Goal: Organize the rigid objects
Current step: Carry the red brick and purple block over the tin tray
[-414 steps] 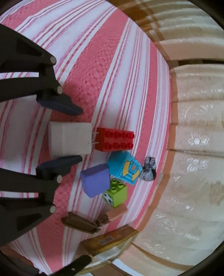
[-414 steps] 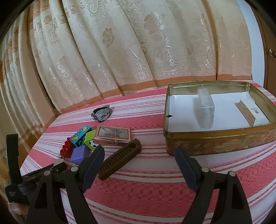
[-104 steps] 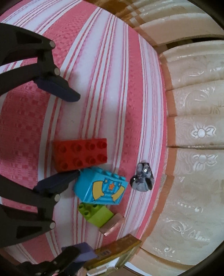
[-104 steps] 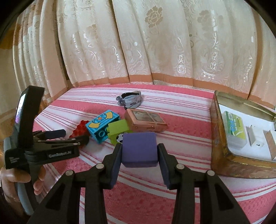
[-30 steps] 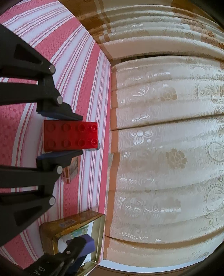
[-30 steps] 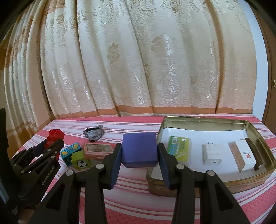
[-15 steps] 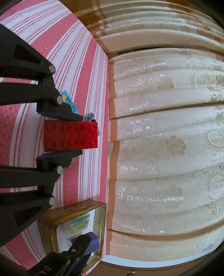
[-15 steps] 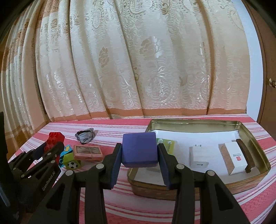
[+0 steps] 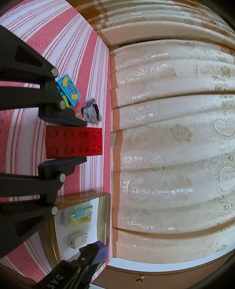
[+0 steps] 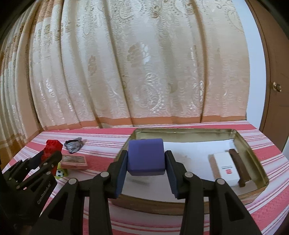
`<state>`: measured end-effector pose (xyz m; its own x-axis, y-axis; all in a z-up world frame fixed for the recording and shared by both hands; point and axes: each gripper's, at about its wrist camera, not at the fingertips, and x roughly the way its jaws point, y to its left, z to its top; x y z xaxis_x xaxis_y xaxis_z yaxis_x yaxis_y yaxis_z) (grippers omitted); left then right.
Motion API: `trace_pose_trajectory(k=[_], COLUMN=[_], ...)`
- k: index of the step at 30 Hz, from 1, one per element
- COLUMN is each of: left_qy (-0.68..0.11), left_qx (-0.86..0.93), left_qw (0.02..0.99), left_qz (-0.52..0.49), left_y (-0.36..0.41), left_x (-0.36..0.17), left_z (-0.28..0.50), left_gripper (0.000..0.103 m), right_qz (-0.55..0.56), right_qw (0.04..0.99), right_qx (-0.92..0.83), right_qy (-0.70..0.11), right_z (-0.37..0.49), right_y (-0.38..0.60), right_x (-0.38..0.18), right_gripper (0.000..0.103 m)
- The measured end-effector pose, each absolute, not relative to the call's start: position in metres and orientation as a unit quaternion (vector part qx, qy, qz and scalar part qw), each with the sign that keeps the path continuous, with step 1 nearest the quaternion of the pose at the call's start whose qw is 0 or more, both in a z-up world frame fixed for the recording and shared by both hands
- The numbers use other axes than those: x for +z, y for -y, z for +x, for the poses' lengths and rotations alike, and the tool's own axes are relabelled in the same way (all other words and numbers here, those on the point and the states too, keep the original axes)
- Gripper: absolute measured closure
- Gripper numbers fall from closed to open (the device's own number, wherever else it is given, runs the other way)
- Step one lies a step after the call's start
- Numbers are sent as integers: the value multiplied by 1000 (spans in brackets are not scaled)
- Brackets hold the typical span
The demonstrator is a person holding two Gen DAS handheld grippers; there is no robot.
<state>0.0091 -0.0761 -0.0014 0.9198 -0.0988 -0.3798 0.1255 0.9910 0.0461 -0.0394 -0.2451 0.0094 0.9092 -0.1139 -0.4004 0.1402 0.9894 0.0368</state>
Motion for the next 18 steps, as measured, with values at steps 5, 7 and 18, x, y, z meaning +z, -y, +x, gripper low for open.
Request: trace_pose_trajectory(k=[5, 7, 18], left_qy=[-189, -182, -167], left_qx=[-71, -78, -104], left_qw=[979, 979, 980], left_qz=[39, 40, 43], left_y=[96, 104, 142], left_x=[-1, 0, 5], left_z=[6, 4, -3], left_gripper=[72, 72, 72], right_qz=[29, 28, 23], right_qw=[976, 975, 973], right_qx=[-80, -87, -121], right_qy=[-201, -200, -197], right_z=[-41, -43, -49], right_y=[262, 271, 312], right_x=[11, 11, 13], right_gripper=[59, 59, 59])
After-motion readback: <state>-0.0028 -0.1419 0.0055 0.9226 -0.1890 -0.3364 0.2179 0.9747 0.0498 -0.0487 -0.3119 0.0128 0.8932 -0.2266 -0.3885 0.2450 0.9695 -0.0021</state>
